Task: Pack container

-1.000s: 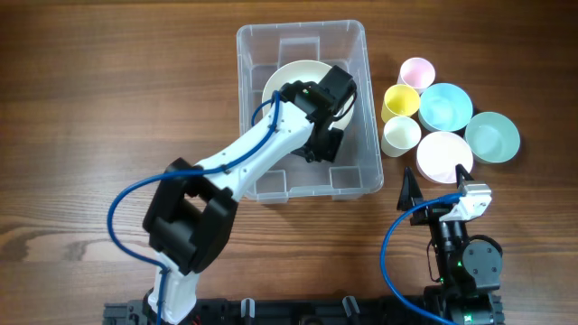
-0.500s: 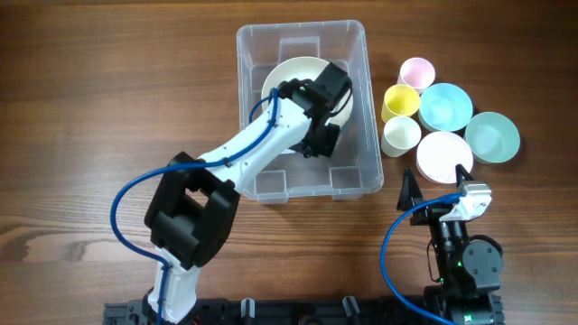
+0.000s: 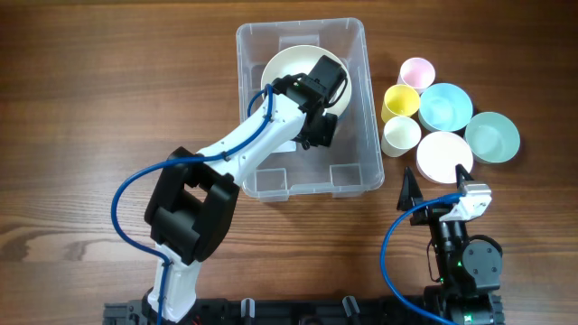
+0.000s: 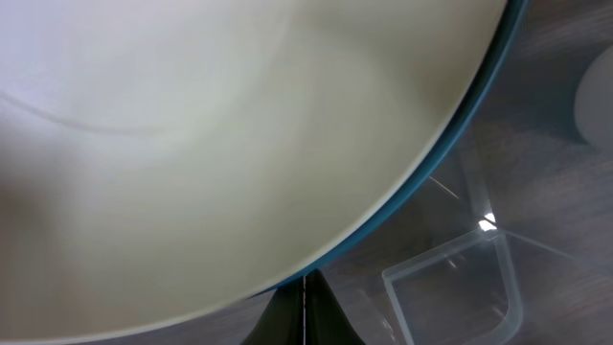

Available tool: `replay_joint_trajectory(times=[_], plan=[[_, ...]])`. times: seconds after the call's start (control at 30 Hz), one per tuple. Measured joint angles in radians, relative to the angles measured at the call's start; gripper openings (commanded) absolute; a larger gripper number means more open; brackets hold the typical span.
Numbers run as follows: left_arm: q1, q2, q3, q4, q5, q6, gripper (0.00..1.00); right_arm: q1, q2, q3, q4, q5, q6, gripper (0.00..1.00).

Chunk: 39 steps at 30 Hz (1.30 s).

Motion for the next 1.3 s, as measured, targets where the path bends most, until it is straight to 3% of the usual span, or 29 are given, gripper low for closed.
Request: replay_joint_trajectory(times=[0.37, 0.67, 0.73, 0.8, 0.87, 0.93, 0.97, 1.1, 1.3], plan=[[0.001, -0.019, 0.044, -0.093, -0.007, 0.000, 0.05, 0.000, 0.000, 0.000, 0.000, 0.000, 0.000, 1.00], [0.097, -0.241, 0.104, -0.082, -0.089, -0.033, 0.04, 0.000, 0.000, 0.000, 0.000, 0.000, 0.000, 1.00], [0.164, -0.290, 0.109, -0.079, -0.116, -0.063, 0.14, 0.000, 0.000, 0.000, 0.000, 0.000, 0.000, 1.00], [0.237, -0.323, 0.110, -0.079, -0.133, -0.089, 0.52, 0.000, 0.000, 0.000, 0.000, 0.000, 0.000, 1.00], [0.326, -0.350, 0.110, -0.079, -0.146, -0.124, 0.66, 0.000, 0.000, 0.000, 0.000, 0.000, 0.000, 1.00], [0.416, -0.368, 0.110, -0.079, -0.154, -0.154, 0.95, 0.000, 0.000, 0.000, 0.000, 0.000, 0.000, 1.00], [0.463, -0.375, 0.110, -0.079, -0.157, -0.165, 1.00, 0.000, 0.000, 0.000, 0.000, 0.000, 0.000, 1.00], [0.597, -0.382, 0.110, -0.083, -0.131, -0.196, 1.00, 0.000, 0.000, 0.000, 0.000, 0.000, 0.000, 1.00], [0.698, -0.382, 0.110, -0.099, -0.074, -0.205, 1.00, 0.000, 0.000, 0.000, 0.000, 0.000, 0.000, 1.00]])
